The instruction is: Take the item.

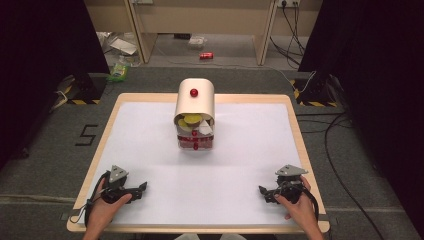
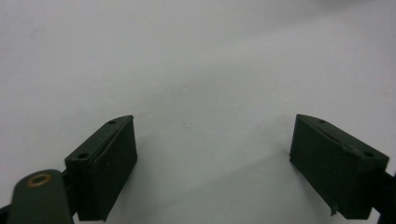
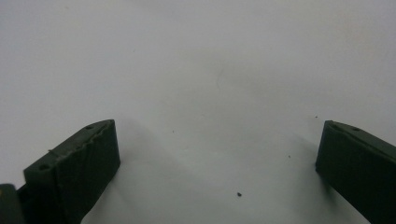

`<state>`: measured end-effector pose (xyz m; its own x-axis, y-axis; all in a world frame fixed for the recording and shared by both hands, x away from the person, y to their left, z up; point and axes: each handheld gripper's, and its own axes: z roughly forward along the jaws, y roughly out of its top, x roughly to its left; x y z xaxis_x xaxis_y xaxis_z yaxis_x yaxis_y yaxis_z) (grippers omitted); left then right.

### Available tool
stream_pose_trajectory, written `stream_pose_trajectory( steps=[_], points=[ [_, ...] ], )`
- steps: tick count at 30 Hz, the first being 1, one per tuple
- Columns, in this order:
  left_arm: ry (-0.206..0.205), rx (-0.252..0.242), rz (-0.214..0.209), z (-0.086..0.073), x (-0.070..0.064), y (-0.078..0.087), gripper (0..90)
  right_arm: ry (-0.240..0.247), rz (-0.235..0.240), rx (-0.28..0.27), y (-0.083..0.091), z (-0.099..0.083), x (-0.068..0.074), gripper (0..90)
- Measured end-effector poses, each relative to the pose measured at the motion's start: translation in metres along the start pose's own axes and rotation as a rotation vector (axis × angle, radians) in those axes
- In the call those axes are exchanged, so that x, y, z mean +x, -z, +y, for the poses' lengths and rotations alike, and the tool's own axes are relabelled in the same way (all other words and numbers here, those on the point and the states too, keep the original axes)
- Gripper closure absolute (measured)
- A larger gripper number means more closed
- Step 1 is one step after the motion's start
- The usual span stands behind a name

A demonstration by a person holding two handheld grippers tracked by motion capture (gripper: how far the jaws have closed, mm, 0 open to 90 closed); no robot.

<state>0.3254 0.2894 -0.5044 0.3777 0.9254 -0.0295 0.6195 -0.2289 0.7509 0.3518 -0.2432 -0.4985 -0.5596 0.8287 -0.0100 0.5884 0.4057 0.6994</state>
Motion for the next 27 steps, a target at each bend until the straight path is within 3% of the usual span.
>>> stream_pose_trajectory(
  steps=[10, 20, 24, 27],
  points=[
    [-0.015, -0.014, -0.003, 0.003, -0.002, 0.001, 15.2, 0.0, -0.001, 0.0, 0.0, 0.0, 0.0, 0.1],
    [-0.044, -0.075, -0.061, 0.03, -0.016, 0.012, 15.1, -0.001, -0.002, 0.0, 0.0, 0.0, 0.001, 0.1],
    [-0.031, -0.085, -0.083, 0.038, -0.02, 0.014, 15.1, -0.001, -0.002, 0.0, 0.0, 0.0, 0.0, 0.1],
    [-0.052, -0.109, -0.093, 0.052, -0.025, 0.015, 15.2, 0.001, -0.002, 0.0, 0.0, 0.0, 0.0, 0.1]
  ],
)
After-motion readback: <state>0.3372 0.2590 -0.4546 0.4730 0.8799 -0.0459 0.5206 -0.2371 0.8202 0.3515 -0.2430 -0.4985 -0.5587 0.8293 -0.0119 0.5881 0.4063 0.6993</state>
